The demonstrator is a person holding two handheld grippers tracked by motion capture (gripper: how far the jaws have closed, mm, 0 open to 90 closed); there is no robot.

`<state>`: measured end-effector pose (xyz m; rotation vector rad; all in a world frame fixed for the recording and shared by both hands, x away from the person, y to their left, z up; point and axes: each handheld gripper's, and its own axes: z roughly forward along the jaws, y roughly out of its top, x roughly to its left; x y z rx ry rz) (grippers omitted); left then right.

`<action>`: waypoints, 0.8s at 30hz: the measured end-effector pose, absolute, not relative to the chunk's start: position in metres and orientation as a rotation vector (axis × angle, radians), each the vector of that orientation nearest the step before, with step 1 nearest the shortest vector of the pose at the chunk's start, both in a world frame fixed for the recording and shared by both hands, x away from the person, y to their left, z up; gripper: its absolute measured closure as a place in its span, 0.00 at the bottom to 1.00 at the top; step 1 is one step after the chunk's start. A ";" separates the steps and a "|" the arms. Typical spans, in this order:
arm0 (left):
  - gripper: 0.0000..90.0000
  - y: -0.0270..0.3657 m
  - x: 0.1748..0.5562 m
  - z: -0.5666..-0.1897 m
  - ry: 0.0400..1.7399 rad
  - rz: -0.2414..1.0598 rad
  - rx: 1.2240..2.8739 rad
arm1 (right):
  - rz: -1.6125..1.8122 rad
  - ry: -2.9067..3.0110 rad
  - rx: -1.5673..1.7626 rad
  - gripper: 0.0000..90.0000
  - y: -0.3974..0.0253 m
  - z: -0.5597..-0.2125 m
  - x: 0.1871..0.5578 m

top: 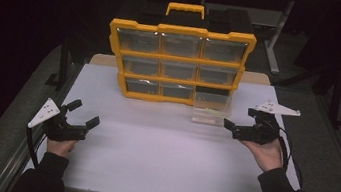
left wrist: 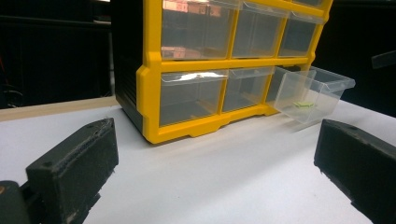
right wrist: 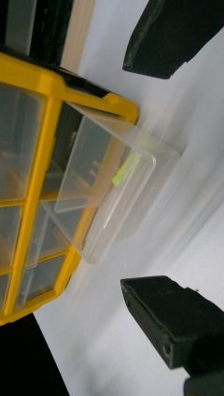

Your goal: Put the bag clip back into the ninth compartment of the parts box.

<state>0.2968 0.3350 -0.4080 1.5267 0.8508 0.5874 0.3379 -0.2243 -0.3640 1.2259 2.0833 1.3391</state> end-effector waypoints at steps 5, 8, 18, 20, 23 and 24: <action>0.00 0.336 0.296 -0.408 0.851 0.587 1.519 | 1.362 2.042 1.240 0.00 -0.230 -0.373 0.332; 0.00 0.336 0.296 -0.408 0.851 0.585 1.527 | 1.397 2.006 1.229 0.00 -0.234 -0.378 0.326; 0.00 0.336 0.296 -0.409 0.857 0.580 1.524 | 1.409 1.977 1.242 0.00 -0.242 -0.389 0.315; 0.00 0.336 0.296 -0.409 0.856 0.582 1.527 | 1.410 1.982 1.244 0.00 -0.243 -0.393 0.312; 0.00 0.336 0.296 -0.409 0.856 0.582 1.527 | 1.418 1.973 1.231 0.00 -0.243 -0.397 0.307; 0.00 0.336 0.296 -0.409 0.856 0.582 1.527 | 1.418 1.973 1.231 0.00 -0.243 -0.397 0.307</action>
